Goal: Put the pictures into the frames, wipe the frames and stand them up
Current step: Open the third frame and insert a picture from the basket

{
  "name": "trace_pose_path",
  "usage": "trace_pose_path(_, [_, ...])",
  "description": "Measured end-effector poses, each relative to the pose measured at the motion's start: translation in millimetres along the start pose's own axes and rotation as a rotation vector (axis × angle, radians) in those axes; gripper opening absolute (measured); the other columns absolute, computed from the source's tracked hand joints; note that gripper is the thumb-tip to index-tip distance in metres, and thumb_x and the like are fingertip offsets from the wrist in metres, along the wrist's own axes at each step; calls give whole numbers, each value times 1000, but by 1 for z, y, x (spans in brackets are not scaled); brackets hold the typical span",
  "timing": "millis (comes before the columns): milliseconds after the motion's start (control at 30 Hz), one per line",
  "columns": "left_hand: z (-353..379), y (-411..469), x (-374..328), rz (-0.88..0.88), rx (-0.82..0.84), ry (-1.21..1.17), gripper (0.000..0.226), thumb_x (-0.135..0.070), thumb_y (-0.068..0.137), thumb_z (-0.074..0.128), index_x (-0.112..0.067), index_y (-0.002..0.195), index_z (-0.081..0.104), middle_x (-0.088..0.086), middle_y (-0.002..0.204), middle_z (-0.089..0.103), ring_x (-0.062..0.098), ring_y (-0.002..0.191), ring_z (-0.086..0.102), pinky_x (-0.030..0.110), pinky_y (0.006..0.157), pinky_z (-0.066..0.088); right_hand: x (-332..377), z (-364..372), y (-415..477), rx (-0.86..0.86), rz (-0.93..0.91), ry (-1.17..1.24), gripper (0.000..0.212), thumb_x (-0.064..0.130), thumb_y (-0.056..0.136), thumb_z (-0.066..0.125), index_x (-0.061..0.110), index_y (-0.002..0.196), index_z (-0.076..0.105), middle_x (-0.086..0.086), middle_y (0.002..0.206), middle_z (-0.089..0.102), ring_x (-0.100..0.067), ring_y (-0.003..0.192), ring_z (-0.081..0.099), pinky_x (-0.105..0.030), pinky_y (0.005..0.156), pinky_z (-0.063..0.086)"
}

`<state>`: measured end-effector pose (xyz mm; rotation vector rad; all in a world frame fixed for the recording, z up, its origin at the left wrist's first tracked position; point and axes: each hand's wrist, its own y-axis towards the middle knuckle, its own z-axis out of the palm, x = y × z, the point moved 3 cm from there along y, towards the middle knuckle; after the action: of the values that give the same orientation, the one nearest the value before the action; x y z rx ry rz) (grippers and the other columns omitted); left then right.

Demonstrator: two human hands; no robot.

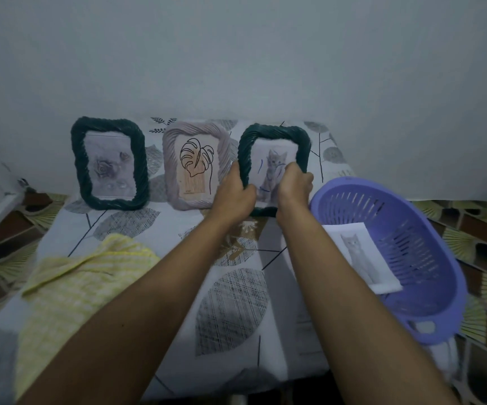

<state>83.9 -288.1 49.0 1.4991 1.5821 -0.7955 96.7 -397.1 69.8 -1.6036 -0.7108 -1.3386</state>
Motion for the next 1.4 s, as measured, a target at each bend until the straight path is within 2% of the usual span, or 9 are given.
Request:
trace_pose_path(200, [-40,-51,8,94,-49,-53,58,-12,97,41,-24,154,34,2,140,57,23,118,59,45,101,50,-19,-12,-47,155,33,38,92,50,55,47,15,140,42,-7,142,47,-33,123,49,-55,104,41])
trace_pose_path(333, [-64,-89,21,9,-55,-169,51,-12,102,47,-32,149,43,-6,106,64,23,88,65,48,85,58,-88,-13,-22,256,85,-36,81,60,53,45,25,125,57,-7,125,63,-35,109,60,-57,98,47])
trace_pose_path(467, [-85,-123,34,-36,-50,-196,29,-11,97,61,-25,121,65,5,99,64,27,91,68,42,89,58,-112,-24,-49,307,166,-33,71,57,54,47,23,114,63,-10,115,69,-35,100,65,-49,94,51])
trace_pose_path(567, [-96,-147,36,-37,-32,-310,21,-5,94,65,-24,103,70,6,88,65,21,82,66,36,81,58,-72,-46,-126,379,165,-73,25,33,83,46,13,90,60,-20,98,71,-23,79,64,-24,67,47])
trace_pose_path(633, [-103,-160,36,-31,-48,-357,22,-4,93,66,-25,98,70,5,84,64,20,79,65,35,75,57,-72,-53,-136,423,151,-80,21,16,96,41,14,84,57,-8,80,65,-15,68,56,-18,50,44])
trace_pose_path(833, [-111,-182,28,89,-168,-90,21,-10,90,70,-30,91,66,-10,80,62,-1,64,56,20,68,50,-64,-48,-154,385,-209,-172,44,36,97,56,21,138,49,-1,133,52,-13,109,54,-30,86,44])
trace_pose_path(1000, [-94,-196,23,297,-290,474,17,-18,89,66,-18,106,66,1,95,71,26,83,65,42,68,54,-43,-44,-165,266,-518,-278,45,48,90,68,18,123,64,16,89,67,6,79,62,-18,74,50])
trace_pose_path(1133, [-83,-203,22,378,-349,658,16,-15,86,68,-13,102,66,7,87,68,33,83,63,43,58,53,-47,-43,-160,191,-442,-206,44,46,81,76,17,114,69,10,83,73,-7,81,70,-35,84,58])
trace_pose_path(1400, [-93,-205,11,334,-129,299,32,-29,95,65,-23,126,68,9,108,71,22,83,63,31,75,49,-53,-53,-138,164,-409,-176,28,37,77,72,18,97,79,6,77,76,-13,75,73,-43,76,62])
